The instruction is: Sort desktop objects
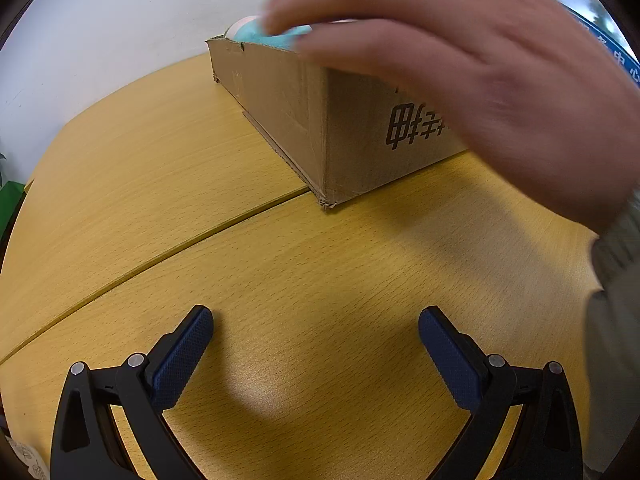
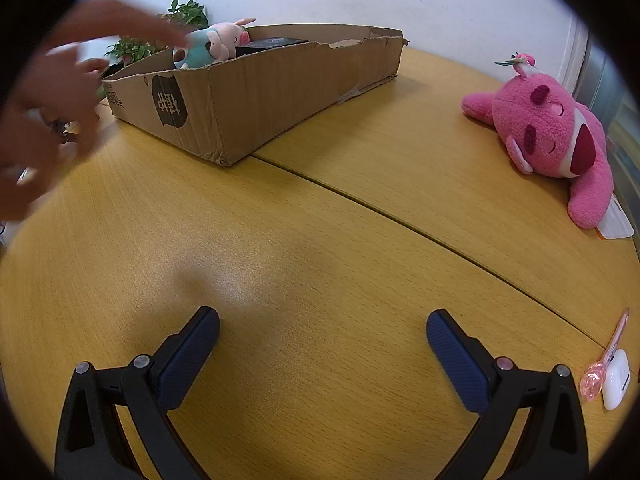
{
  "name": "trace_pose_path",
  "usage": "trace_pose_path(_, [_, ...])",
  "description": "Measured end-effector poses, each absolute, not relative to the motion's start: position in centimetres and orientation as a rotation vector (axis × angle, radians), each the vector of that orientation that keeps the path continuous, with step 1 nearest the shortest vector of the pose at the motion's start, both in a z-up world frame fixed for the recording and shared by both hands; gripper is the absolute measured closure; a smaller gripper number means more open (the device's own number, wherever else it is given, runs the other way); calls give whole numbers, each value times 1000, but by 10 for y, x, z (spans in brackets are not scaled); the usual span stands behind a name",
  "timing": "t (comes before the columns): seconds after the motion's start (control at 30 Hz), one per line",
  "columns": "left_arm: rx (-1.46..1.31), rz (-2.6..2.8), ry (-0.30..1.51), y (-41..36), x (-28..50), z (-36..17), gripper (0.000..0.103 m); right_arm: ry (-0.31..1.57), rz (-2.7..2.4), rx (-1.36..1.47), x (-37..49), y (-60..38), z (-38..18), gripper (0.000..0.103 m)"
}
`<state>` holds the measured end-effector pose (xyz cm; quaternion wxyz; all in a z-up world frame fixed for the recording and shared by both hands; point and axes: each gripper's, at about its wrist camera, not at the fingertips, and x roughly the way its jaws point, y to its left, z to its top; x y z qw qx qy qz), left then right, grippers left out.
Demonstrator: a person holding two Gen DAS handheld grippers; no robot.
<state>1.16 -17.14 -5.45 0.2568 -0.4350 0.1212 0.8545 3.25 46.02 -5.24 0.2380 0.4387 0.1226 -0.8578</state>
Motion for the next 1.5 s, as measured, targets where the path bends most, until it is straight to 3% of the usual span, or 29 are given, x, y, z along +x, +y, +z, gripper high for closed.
trace_pose_path(1.5, [-1178,2315,332,-174,12,-51,0,338,-2351,1200,33,461,-53,0])
